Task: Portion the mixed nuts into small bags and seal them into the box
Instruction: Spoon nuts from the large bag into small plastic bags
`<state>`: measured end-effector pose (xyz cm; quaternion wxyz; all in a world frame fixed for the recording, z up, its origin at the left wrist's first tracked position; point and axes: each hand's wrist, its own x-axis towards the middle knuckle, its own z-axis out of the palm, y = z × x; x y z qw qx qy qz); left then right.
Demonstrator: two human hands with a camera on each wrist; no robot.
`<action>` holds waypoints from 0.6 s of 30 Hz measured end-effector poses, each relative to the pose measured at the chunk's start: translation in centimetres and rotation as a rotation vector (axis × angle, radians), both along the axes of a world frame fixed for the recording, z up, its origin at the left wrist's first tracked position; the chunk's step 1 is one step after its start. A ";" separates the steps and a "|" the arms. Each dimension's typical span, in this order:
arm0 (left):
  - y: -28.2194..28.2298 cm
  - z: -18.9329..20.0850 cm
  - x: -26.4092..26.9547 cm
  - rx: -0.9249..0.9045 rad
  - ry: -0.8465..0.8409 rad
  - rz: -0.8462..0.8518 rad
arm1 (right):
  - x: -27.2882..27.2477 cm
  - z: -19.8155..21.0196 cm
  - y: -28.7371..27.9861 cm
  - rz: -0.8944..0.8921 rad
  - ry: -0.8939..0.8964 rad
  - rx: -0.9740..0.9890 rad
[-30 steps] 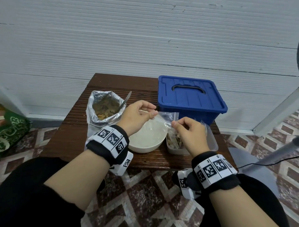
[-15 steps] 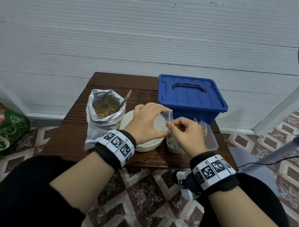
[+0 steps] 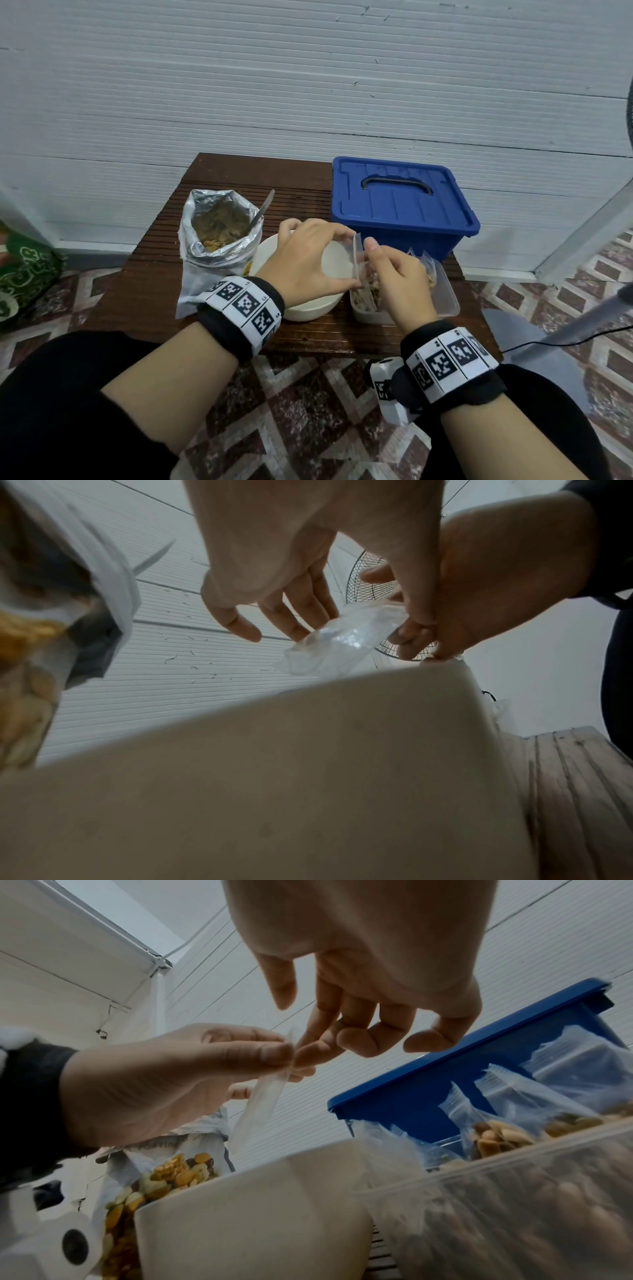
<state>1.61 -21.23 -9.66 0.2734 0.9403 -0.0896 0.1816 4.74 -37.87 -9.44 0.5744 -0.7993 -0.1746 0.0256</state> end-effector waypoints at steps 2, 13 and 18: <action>0.1 0.1 -0.1 -0.024 -0.020 -0.001 | 0.1 0.1 -0.1 -0.019 0.015 0.018; 0.4 0.4 -0.2 -0.022 -0.043 -0.010 | 0.2 0.3 -0.3 0.017 0.002 0.094; 0.5 0.4 -0.2 0.008 -0.032 -0.018 | 0.4 0.3 -0.4 0.037 0.019 0.097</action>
